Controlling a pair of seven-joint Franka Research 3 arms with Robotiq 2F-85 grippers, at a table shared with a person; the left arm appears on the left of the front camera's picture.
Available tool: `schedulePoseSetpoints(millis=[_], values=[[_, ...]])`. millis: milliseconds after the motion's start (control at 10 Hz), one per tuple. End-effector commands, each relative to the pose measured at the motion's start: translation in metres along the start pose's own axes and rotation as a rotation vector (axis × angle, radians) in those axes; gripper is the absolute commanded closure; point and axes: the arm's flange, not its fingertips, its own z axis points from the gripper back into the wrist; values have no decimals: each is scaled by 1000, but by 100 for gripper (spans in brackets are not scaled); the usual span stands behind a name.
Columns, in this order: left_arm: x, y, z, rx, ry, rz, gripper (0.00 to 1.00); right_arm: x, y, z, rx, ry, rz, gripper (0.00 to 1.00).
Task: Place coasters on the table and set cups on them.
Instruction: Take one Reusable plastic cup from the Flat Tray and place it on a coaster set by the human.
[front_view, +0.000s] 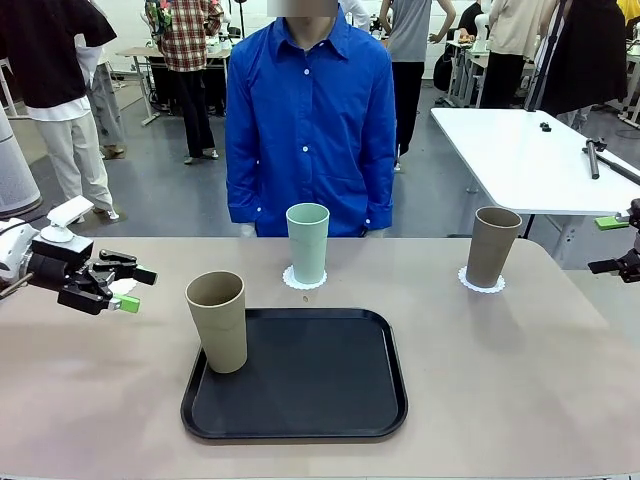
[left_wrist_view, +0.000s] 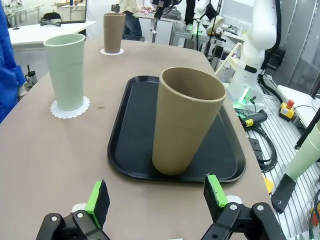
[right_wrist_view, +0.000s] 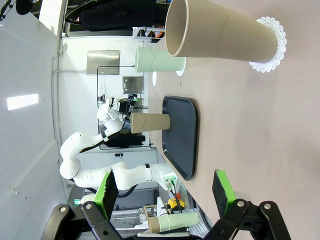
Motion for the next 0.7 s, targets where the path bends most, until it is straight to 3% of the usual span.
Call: schedulePoseSetpoints(millis=[0,400,600], values=[[-9,-3,-7,-36,-47,-48,0,-1,0,0,2,1,0,0],[-26,-10,-26,-28,-144,-96,0,-1,0,0,2,1,0,0],[-36,-12,-38,-63,-185,-58,0,-1,0,0,2,1,0,0]])
